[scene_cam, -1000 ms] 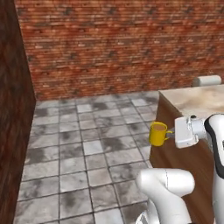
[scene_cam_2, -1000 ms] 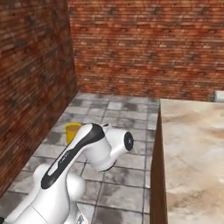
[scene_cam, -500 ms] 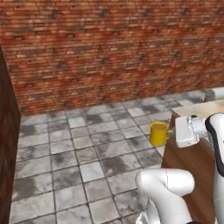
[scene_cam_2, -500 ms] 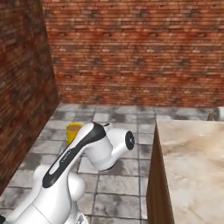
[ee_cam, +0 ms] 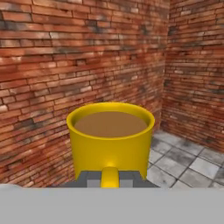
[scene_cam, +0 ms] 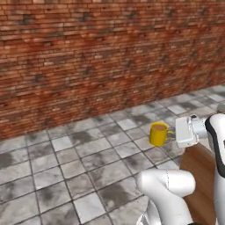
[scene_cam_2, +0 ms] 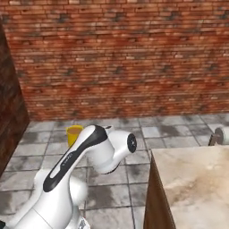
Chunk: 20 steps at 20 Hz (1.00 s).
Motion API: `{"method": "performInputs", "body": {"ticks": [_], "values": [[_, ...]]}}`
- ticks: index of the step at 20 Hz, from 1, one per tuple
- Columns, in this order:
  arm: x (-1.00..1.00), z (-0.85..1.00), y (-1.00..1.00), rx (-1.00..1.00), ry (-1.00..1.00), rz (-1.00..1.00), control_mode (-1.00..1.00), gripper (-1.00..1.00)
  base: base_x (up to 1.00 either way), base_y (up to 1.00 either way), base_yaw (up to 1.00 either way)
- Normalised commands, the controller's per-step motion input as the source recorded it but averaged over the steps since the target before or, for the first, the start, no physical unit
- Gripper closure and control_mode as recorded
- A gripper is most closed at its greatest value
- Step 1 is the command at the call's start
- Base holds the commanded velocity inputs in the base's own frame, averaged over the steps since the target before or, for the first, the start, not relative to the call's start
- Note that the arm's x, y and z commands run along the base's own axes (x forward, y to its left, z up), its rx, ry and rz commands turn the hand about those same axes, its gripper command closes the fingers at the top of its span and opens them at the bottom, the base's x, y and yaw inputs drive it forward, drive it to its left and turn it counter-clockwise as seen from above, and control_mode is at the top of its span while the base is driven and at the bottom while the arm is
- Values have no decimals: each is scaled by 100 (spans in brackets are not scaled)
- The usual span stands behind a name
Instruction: Pick up the brewed coffee from the coffee machine and place it next to the breakfast plate on the dining counter.
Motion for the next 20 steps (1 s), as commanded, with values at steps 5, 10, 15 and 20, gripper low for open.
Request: {"method": "performInputs", "body": {"ticks": [5, 10, 15, 20], "values": [[0, 0, 0, 0, 0, 0, 100, 100, 100, 49, -44], [0, 0, 0, 0, 0, 0, 100, 100, 100, 54, -50], [0, 0, 0, 0, 0, 0, 100, 100, 96, 53, -54], [0, 0, 0, 0, 0, 0, 100, 100, 94, 46, -56]]}}
